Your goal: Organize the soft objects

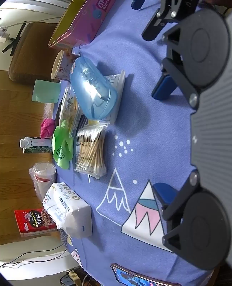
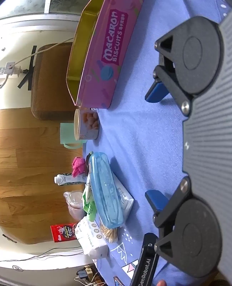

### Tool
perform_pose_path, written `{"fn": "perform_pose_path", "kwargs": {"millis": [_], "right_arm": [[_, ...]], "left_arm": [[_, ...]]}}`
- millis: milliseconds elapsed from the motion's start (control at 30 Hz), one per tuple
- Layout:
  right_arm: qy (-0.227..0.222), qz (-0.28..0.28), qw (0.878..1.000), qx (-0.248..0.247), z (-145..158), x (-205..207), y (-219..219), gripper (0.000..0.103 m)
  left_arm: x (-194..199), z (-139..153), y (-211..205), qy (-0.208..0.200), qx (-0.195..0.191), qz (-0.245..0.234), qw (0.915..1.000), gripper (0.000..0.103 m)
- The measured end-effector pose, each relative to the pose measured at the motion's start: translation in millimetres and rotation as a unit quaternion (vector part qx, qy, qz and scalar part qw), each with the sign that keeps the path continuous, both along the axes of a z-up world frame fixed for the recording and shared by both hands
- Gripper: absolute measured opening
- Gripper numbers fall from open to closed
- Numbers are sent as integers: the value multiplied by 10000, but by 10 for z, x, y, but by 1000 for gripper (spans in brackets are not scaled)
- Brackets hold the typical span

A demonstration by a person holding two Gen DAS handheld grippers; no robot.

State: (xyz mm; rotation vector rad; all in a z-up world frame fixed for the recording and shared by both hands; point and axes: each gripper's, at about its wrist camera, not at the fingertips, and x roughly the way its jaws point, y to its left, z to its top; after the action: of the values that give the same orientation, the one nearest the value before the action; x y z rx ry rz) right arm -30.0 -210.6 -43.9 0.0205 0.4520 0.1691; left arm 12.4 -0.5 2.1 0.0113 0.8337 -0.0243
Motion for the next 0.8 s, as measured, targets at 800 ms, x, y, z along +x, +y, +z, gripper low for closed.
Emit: {"fn": "perform_pose_path", "kwargs": {"millis": [800], "right_arm": [[226,-19,9997,-119,-54,42,55,103]], "left_arm": [[-6,-1,-12,5,0,0,10000,103]]}}
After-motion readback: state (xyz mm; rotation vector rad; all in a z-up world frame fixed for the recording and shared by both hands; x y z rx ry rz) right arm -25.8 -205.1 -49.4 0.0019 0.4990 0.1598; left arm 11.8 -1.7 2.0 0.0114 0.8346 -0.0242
